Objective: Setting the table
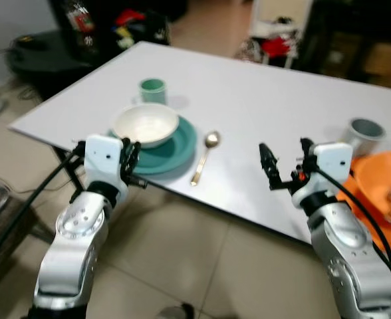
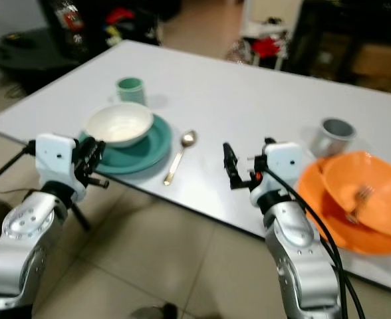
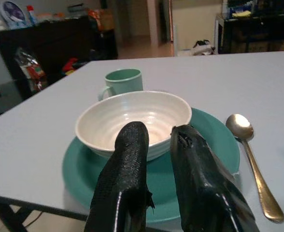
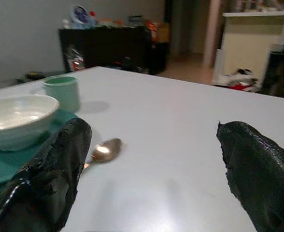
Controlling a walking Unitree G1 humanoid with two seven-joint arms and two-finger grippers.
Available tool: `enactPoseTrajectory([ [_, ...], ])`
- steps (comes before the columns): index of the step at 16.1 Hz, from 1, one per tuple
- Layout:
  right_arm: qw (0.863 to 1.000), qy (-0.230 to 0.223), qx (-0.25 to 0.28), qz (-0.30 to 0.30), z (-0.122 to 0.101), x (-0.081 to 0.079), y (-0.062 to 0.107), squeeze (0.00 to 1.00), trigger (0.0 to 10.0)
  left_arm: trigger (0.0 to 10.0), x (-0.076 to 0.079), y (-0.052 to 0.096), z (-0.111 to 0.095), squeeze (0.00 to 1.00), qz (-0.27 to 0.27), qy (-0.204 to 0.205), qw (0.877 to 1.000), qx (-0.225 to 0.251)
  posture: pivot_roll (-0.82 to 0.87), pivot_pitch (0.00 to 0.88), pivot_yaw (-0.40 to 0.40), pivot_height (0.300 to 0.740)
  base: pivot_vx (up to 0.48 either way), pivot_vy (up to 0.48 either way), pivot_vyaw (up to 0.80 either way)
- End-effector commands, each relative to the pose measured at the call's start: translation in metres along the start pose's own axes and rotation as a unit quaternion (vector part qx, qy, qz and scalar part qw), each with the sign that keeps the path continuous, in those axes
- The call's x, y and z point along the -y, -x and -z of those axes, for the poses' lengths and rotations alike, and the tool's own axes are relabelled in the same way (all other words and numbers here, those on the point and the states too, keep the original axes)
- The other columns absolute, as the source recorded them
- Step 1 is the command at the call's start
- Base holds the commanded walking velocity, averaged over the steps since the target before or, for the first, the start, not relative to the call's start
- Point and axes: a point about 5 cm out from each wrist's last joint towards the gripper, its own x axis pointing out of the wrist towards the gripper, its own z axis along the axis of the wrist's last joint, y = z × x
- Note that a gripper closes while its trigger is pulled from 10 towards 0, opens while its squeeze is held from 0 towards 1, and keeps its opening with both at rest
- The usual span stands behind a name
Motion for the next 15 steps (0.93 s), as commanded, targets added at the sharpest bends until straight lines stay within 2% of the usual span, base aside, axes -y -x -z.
enactPoseTrajectory([
  [1, 1.0, -0.005, -0.006, 0.005, 0.002, 0.004, 0.004, 1.0, 10.0, 10.0, 0.003, -0.001, -0.001, 0.0, 0.014, 0.005, 1.0, -0.003, 0.07, 0.0, 0.043, 0.74, 0.0, 0.0, 0.8],
  [4, 1.0, -0.023, -0.004, 0.013, 0.006, 0.003, 0.006, 1.0, 10.0, 10.0, 0.004, -0.005, -0.006, 0.0, 0.008, -0.014, 1.0, 0.012, 0.07, 0.0, 0.05, 0.74, 0.0, 0.0, 0.8],
  [7, 1.0, -0.012, 0.005, 0.028, 0.008, 0.002, 0.008, 1.0, 10.0, 10.0, 0.002, -0.005, -0.004, 0.0, 0.0, 0.002, 1.0, 0.012, 0.07, 0.0, 0.052, 0.74, 0.0, 0.0, 0.8],
  [10, 0.999, -0.003, -0.007, 0.043, 0.011, 0.006, 0.009, 1.0, 10.0, 10.0, -0.003, -0.006, -0.001, 0.0, -0.031, -0.014, 0.999, 0.015, 0.07, 0.0, 0.046, 0.74, 0.0, 0.0, 0.8],
  [11, 0.999, -0.008, -0.007, 0.045, 0.012, 0.006, 0.008, 1.0, 10.0, 10.0, 0.0, -0.006, 0.003, 0.0, -0.008, -0.025, 1.0, -0.003, 0.07, 0.0, 0.045, 0.74, 0.0, 0.0, 0.8],
  [14, 0.999, -0.024, -0.011, 0.038, 0.014, 0.004, 0.007, 1.0, 10.0, 10.0, 0.003, -0.005, 0.003, 0.0, 0.008, -0.026, 1.0, -0.007, 0.07, 0.0, 0.04, 0.74, 0.0, 0.0, 0.8],
  [15, 0.999, -0.033, -0.012, 0.033, 0.015, 0.003, 0.007, 1.0, 10.0, 10.0, 0.004, -0.005, 0.003, 0.0, 0.012, -0.022, 1.0, -0.009, 0.08, 0.0, 0.038, 0.74, 0.0, 0.0, 0.0],
])
